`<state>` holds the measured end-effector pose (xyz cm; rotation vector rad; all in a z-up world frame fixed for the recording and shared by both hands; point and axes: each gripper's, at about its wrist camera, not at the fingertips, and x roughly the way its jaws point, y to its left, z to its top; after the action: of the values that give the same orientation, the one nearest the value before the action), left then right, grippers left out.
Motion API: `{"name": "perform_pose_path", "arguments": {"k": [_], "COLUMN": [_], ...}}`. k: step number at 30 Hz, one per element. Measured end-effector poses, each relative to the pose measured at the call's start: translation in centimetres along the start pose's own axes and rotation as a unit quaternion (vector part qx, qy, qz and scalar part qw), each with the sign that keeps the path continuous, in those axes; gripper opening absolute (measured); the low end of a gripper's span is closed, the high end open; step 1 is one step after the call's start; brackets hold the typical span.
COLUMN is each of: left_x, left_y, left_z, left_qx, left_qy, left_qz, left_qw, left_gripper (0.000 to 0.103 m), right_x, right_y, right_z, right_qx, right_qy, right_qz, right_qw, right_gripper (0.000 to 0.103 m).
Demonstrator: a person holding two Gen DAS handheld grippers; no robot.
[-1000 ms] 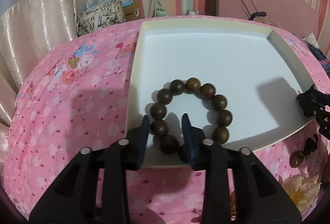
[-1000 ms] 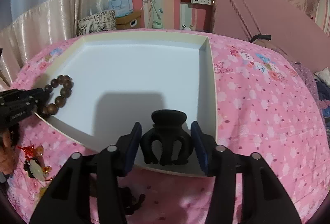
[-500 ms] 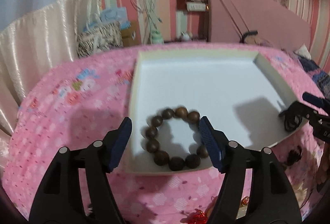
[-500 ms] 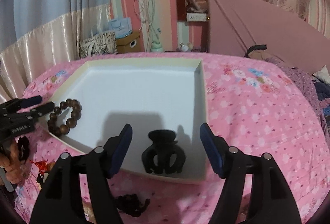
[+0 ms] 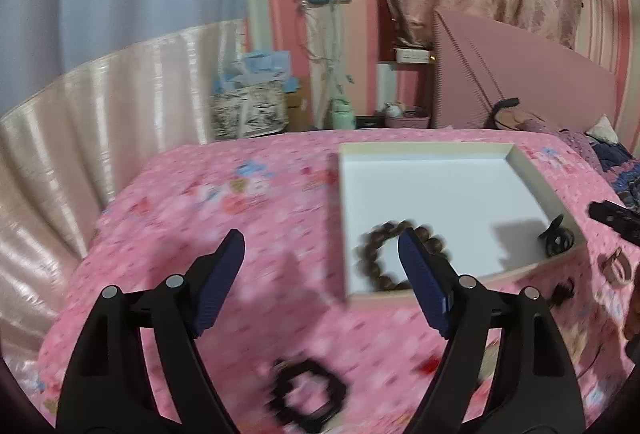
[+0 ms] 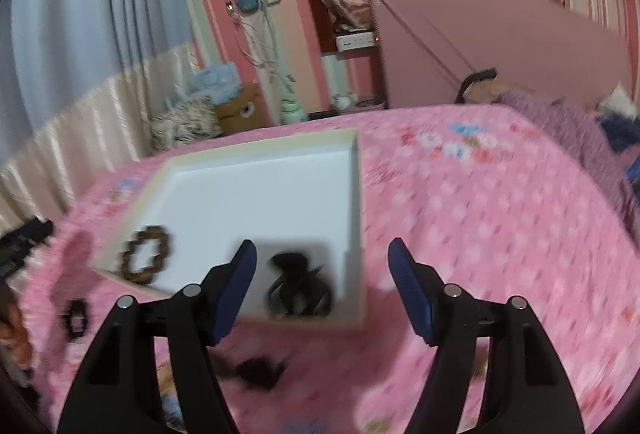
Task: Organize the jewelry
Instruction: 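Open both tools to release the bracelet and claw clip in the tray, then grasp the black scrunchie with the left tool while the right tool grasps the cream scrunchie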
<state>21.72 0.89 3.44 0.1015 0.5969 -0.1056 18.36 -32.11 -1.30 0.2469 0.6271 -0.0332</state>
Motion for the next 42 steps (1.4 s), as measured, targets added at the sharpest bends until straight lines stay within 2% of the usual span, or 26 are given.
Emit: {"name": "perform_pose_path", "arguments": {"k": [3,5,8,12,15,25,27,28,30,32,33,35,38,42], "left_x": [-1.5,-2.2,-2.4,-1.6,-0.7,1.5,2.2,2.4,3.0,3.3,3.4,3.4,3.3,3.1], "left_y": [3.1,4.7,5.8,6.2,6.1,3.3,3.0,2.9,2.6,2.3,2.3,2.3,2.3,2.6], "left_z": [-2.5,-4.5,-6.4,-8.0,-8.5,-9.9,-10.0,-10.0,-10.1,-10.2,-10.2,-10.3,-10.3,-10.3], "left_qx": [-0.019,-0.027,-0.039,-0.044,-0.059,-0.003,0.004,0.007,0.015,0.019,0.018,0.016,0.014,0.005], "left_qy": [0.001,0.003,0.02,0.03,0.044,0.09,0.106,0.113,0.127,0.135,0.136,0.135,0.131,0.127], "left_qz": [0.01,0.023,0.02,0.02,0.0,0.008,0.003,0.0,-0.006,-0.018,-0.022,-0.026,-0.027,-0.03], "left_qw": [0.9998,0.9994,0.9988,0.9984,0.9973,0.9959,0.9943,0.9936,0.9918,0.9906,0.9903,0.9904,0.9909,0.9914], "left_gripper": [0.079,0.079,0.079,0.079,0.079,0.079,0.074,0.069,0.056,0.039,0.037,0.023,0.016,0.011], "right_x": [-2.0,-3.0,-3.8,-3.9,-3.4,-2.7,-2.0,-1.6,-0.8,-0.3,-0.2,0.0,0.0,-0.2], "right_y": [0.9,1.2,1.9,3.7,4.7,7.6,8.1,8.2,8.3,8.2,8.2,8.2,8.3,8.6], "right_z": [-2.6,-4.3,-6.2,-8.0,-9.3,-10.4,-10.5,-10.5,-10.7,-10.7,-10.8,-10.9,-11.1,-11.1], "right_qx": [-0.013,-0.012,-0.016,-0.032,-0.028,-0.047,-0.058,-0.06,-0.057,-0.051,-0.049,-0.048,-0.049,-0.053], "right_qy": [0.002,0.01,0.021,0.036,0.045,0.057,0.069,0.075,0.094,0.102,0.105,0.108,0.107,0.098], "right_qz": [-0.013,-0.006,0.0,0.009,0.015,0.02,0.019,0.019,0.029,0.036,0.039,0.046,0.055,0.058], "right_qw": [1.0,1.0,1.0,0.999,0.998,0.997,0.996,0.995,0.994,0.993,0.993,0.992,0.991,0.992], "right_gripper": [0.069,0.069,0.069,0.068,0.068,0.068,0.067,0.065,0.043,0.033,0.026,0.016,0.013,0.012]}}
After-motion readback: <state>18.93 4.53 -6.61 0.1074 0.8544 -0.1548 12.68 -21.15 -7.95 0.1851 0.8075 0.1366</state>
